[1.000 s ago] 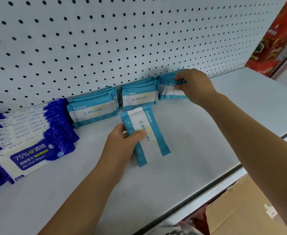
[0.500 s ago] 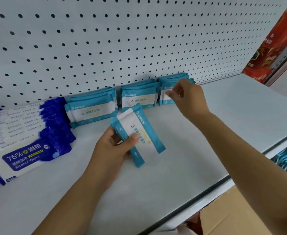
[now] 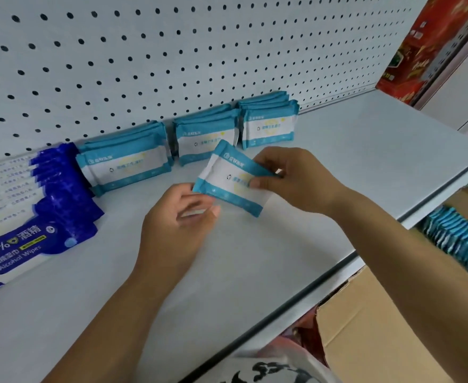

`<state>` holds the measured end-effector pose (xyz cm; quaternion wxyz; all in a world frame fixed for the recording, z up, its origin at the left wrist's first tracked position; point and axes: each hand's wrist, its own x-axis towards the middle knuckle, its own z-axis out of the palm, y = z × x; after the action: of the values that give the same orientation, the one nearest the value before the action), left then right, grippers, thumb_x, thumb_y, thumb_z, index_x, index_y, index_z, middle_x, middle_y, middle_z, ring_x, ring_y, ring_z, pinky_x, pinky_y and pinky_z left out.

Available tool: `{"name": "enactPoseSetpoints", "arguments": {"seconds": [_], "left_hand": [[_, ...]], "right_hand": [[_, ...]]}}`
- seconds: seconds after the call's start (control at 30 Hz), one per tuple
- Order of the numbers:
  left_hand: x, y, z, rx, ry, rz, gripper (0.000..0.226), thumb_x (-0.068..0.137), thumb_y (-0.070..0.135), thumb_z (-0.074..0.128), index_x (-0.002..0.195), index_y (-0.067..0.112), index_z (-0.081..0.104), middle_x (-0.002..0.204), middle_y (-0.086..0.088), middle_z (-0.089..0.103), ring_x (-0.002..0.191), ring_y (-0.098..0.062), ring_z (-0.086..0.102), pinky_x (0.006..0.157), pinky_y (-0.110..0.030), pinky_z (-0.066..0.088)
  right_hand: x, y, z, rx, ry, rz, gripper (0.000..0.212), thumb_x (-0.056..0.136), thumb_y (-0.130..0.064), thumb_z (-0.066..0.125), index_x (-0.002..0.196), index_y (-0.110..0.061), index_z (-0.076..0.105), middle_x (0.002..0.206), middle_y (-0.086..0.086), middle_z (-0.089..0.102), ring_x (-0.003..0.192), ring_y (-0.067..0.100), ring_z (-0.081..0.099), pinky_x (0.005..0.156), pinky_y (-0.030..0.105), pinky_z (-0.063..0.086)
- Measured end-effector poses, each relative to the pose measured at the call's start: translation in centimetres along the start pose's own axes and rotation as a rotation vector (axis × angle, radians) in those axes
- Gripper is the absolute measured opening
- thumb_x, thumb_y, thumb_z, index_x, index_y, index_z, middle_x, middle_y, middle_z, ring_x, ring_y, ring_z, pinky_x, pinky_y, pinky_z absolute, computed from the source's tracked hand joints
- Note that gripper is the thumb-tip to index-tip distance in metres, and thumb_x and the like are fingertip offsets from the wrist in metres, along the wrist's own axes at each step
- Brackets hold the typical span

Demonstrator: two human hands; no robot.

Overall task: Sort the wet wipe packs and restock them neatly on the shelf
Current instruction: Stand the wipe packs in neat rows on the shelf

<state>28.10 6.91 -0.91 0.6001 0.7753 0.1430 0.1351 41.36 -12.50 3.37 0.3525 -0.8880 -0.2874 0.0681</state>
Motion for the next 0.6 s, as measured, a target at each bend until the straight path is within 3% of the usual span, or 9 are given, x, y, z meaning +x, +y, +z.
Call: {"name": "enactPoseSetpoints", "arguments": {"seconds": [0.07,0.17,0.3,0.4,0.6], "left_hand": [[0.1,-0.2,-0.6,0.255,0.046,0.092,0.035,0.09,0.03,0.076,0.124,0.032,0.065,0.123,0.023,0.067,0.117,0.004,0.059,0.102,-0.017,0.043],[0.4,-0.6,-1.1,0.415,0.039,0.093,0.044,0.091,0.037,0.073,0.133,0.034,0.06,0.132,0.022,0.052,0.124,0.0,0.047,0.106,-0.021,0.033],[1.3,-1.6,-1.1,0.445,0.035,0.087,0.043,0.09,0.035,0.076,0.131,0.031,0.064,0.134,0.013,0.057,0.13,-0.009,0.051,0.107,-0.02,0.032],[1.5,-1.9,-1.1,0.451,0.023,0.069,0.04,0.09,0.032,0.077,0.128,0.027,0.067,0.128,0.017,0.058,0.13,-0.01,0.051,0.108,-0.021,0.031],[2.1,-2.3,-1.1,0.539,-0.028,0.138,0.032,0.088,0.032,0.078,0.119,0.023,0.073,0.136,0.007,0.065,0.131,-0.015,0.051,0.116,-0.035,0.035]], "right_hand": [[1.4,1.6,-1.2,-0.101,0.114,0.014,0.012,0.089,-0.019,0.074,0.099,-0.016,0.068,0.093,-0.001,0.068,0.076,0.01,0.054,0.067,0.018,0.042],[4.1,4.1,-3.2,-0.329,0.219,0.043,0.012,0.091,-0.012,0.065,0.101,-0.017,0.067,0.093,0.001,0.062,0.083,0.022,0.055,0.071,0.03,0.042],[7.3,6.5,-4.7,-0.625,0.229,0.069,0.016,0.098,-0.018,0.055,0.111,-0.018,0.064,0.104,0.004,0.06,0.099,0.027,0.055,0.082,0.041,0.048],[9.0,6.8,-4.7,-0.694,0.259,0.015,0.024,0.098,-0.025,0.059,0.119,-0.014,0.062,0.113,0.007,0.063,0.108,0.029,0.053,0.09,0.043,0.046],[10.1,7.7,-4.2,-0.779,0.343,-0.097,0.029,0.092,-0.019,0.068,0.118,-0.009,0.063,0.125,0.011,0.057,0.111,0.031,0.053,0.093,0.041,0.043]]}}
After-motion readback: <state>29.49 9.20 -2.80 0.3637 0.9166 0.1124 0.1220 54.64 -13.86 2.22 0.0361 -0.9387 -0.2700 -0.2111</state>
